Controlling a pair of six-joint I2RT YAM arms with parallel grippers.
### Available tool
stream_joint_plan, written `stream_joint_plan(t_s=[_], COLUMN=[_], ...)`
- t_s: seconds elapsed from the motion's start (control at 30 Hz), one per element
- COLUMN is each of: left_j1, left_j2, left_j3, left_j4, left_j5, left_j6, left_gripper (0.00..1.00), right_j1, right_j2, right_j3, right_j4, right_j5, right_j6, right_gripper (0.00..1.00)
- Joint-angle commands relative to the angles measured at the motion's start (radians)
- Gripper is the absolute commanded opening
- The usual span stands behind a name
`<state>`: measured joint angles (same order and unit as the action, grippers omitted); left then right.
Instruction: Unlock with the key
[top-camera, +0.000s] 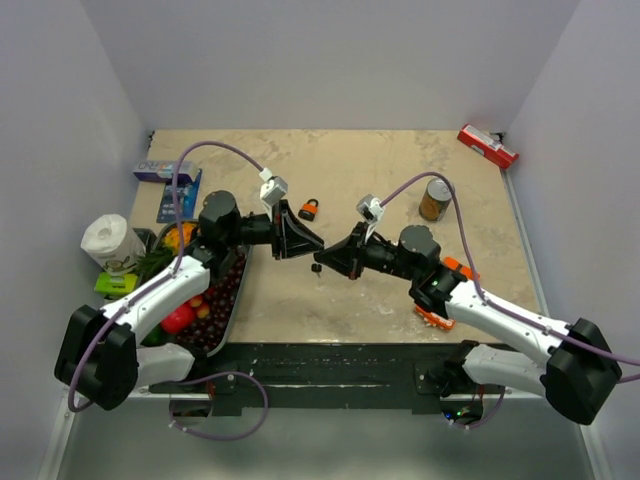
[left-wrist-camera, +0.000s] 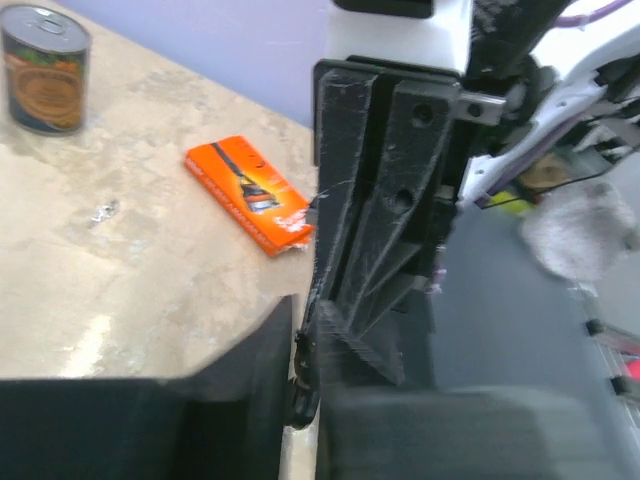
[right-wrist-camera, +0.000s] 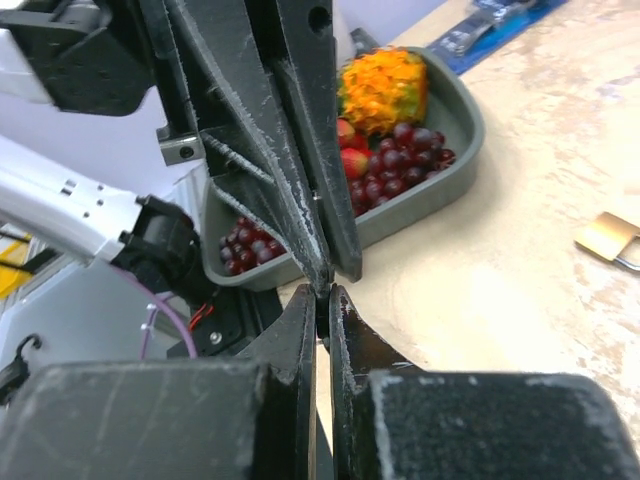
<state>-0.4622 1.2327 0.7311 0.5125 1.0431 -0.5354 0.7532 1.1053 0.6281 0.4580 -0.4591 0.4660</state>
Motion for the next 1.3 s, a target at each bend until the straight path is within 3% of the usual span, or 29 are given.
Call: stream_joint_plan(t_s=[0.0, 0.03, 0.1, 0.13, 0.27, 0.37, 0.53, 0.57, 0.9, 1.1, 1.27], left_j1=[-0.024, -0.024, -0.024, -0.024, -0.018, -0.001, -0.003, -0.006, -0.035, -0.036, -0.036], left_j2=[-0.050, -0.055, -0.070, -0.078, -0.085, -0.038, 0.072, 0.124, 0.523, 0.738, 0.867], left_j3=[0.059, 0.068, 0.077, 0.083, 0.097, 0.123, 0.189, 0.209, 0.597, 0.816, 0.919], left_j4=[-0.173, -0.192, -0.255, -0.275, -0.397, -0.448, -0.511, -0.582, -0.796, -0.920, -0.989], left_j5=[-0.132, -0.155, -0.256, -0.299, -0.616, -0.684, -0.796, -0.833, -1.075, -1.129, -1.051], left_j6=[0.187, 0.211, 0.233, 0.253, 0.246, 0.247, 0.291, 0.299, 0.387, 0.443, 0.506], left_gripper=[0.43, 0.53, 0.90, 0.99, 0.99, 0.99, 0.97, 0.96, 0.96, 0.99, 0.99], right_j1=[-0.017, -0.040, -0.066, -0.089, -0.118, -0.135, -0.138, -0.138, -0.138, -0.138, -0.138], right_j2=[-0.071, -0.087, -0.102, -0.117, -0.156, -0.186, -0.222, -0.228, -0.387, -0.449, -0.443], right_j3=[-0.005, -0.008, -0.021, -0.025, -0.054, -0.061, 0.014, 0.039, 0.051, 0.030, 0.016], right_j4=[-0.025, -0.051, -0.083, -0.091, -0.125, -0.166, -0.392, -0.419, -0.619, -0.637, -0.627], right_j5=[0.215, 0.226, 0.246, 0.261, 0.304, 0.361, 0.511, 0.543, 0.614, 0.574, 0.550], right_j6=[0.002, 0.005, 0.016, 0.019, 0.019, 0.022, -0.001, -0.010, -0.038, -0.024, -0.024], right_gripper=[0.00, 0.00, 0.00, 0.00, 0.00, 0.00, 0.00, 0.00, 0.00, 0.00, 0.00])
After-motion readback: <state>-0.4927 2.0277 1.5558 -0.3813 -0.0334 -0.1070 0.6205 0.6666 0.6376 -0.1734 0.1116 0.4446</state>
